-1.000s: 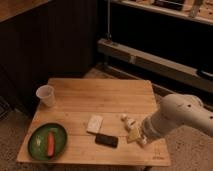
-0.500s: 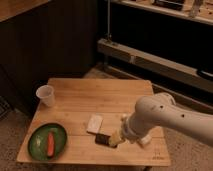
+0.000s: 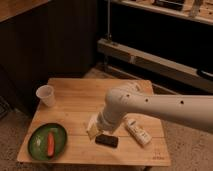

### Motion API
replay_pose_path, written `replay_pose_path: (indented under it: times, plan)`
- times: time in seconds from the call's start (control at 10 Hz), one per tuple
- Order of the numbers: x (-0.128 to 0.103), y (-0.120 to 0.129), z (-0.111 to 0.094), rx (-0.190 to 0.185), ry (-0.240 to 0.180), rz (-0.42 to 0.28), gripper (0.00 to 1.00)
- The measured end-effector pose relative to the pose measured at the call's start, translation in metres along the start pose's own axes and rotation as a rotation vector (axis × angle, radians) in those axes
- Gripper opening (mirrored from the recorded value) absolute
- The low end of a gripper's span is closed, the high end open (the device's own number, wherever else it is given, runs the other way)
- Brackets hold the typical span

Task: Move the arm in a circular motion

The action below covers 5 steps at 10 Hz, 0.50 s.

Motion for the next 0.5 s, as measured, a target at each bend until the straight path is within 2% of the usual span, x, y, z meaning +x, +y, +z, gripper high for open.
replay_pose_path:
  times: [0.2,0.5]
  plan:
    - [-0.016,0.004,-0.003,-0.008,-0.018,-0.008,0.65]
    - [-0.07,-0.02,-0.012,-0.032,-0.061,-0.046,0.65]
